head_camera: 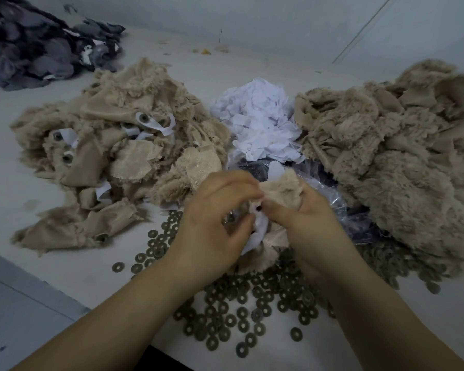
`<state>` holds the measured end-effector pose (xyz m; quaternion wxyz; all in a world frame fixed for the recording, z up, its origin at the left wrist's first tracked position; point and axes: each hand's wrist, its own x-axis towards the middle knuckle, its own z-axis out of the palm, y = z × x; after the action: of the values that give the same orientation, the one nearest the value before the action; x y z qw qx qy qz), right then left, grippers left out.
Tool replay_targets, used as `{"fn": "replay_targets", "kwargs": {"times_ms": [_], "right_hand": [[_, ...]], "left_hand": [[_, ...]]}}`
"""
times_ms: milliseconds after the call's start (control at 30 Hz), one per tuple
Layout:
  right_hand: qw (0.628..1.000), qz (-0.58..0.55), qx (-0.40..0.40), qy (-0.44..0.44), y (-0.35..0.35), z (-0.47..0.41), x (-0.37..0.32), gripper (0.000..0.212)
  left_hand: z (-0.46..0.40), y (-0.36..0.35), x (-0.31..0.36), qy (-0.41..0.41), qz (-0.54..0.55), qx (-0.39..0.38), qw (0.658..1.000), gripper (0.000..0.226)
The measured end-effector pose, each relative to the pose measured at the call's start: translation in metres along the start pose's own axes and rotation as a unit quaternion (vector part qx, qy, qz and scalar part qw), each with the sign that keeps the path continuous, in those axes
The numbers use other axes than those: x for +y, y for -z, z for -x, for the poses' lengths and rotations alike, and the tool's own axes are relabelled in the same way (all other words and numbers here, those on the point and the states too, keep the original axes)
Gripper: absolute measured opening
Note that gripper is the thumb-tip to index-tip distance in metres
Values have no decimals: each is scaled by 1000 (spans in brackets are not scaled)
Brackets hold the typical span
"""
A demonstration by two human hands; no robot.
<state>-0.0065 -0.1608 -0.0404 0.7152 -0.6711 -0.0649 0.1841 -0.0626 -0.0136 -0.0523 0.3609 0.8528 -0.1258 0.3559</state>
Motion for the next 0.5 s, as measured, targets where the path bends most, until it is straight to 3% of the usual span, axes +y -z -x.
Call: {"fn": "replay_targets", "kwargs": {"times_ms": [100,233,500], "right_hand": [[998,-47,-13,-50,3,-4,-1,54],[988,-125,-55,-78,2,-2,-4,28],[973,-174,-107,-109,-3,3,-6,28]], "left_hand": [[2,1,-9,-43,29,-33,998,18],[0,6,-16,-105,15,-89,990,21],[-2,18,-18,-180,-56,-131,973,29]]}}
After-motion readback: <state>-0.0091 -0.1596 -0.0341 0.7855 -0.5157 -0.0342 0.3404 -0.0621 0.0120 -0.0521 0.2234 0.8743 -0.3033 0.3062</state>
